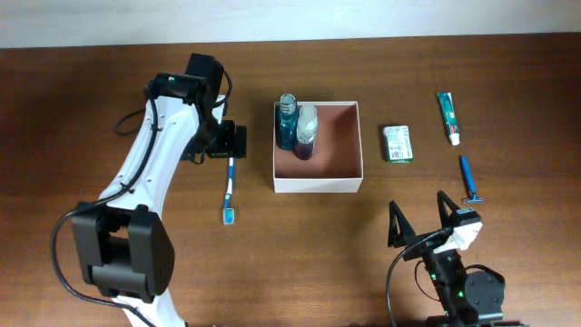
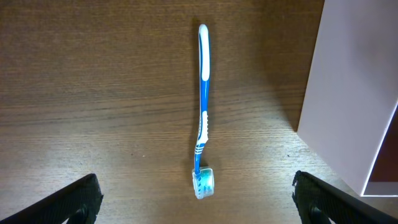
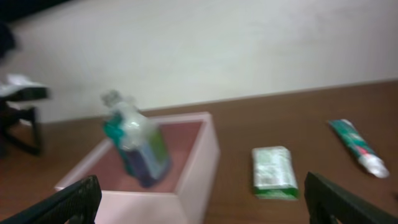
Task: Pack container
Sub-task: 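Move the right gripper down over the green soap bar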
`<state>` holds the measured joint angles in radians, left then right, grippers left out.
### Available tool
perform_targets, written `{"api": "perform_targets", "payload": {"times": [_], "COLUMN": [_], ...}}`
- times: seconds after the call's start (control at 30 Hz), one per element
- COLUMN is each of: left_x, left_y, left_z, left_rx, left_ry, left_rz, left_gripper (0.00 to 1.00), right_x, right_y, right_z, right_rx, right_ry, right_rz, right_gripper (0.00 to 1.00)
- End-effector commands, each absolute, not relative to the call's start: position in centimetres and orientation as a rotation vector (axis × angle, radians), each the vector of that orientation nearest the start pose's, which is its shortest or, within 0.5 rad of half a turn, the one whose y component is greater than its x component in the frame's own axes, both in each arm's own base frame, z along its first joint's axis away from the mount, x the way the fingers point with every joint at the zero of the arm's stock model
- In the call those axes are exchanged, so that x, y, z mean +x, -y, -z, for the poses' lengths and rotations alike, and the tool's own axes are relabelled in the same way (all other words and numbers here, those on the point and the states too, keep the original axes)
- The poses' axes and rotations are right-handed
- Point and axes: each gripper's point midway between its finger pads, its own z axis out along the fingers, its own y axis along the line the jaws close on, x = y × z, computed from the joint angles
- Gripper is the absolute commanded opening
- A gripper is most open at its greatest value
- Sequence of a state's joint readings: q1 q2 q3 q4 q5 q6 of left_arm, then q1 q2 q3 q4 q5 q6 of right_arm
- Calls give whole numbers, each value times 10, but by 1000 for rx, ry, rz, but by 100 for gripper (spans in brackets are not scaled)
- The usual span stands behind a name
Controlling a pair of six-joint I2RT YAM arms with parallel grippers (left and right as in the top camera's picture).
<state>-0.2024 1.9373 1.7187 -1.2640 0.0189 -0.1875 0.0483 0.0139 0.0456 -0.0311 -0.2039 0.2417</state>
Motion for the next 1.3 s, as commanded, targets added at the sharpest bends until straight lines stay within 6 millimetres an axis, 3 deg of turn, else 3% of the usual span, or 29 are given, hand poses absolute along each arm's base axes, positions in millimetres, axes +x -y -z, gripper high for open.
{"api": "perform_targets", "payload": {"times": [0.0,0.07,0.17,0.3,0.47,0.7,0.83,0.93,1.17,1.27], "left_x": [379,379,379,379,379,379,379,379,380,379], "left_y": [80,80,80,80,80,80,80,80,80,80], "left_z": [-125,-125,-125,-125,-125,-125,-125,-125,-125,-125], "left_rx": [26,26,26,26,26,26,26,26,25,26], "left_ry": [-3044,-3044,-3044,-3044,-3044,-3044,-3044,-3044,-3044,-3044], "left_rz": [47,47,47,47,47,47,47,47,47,47], "left_gripper": [99,99,99,99,99,99,99,99,99,100], "right_x": [228,220,214,219,252,322,345,369,407,417], "right_y": [-71,-74,-65,-54,-31,-23,-39,-40,-30,-30], "right_z": [-213,-247,-282,-310,-317,-310,-283,-256,-156,-123], "right_rx": [-120,-166,-143,-185,-172,-158,-202,-201,-177,-178], "right_ry": [-1473,-1346,-1264,-1311,-1655,-2160,-2405,-2503,-2753,-2812], "right_rz": [-538,-539,-483,-296,-87,-41,-154,-163,-85,-87], "right_gripper": [99,98,98,99,99,99,99,99,98,99]}}
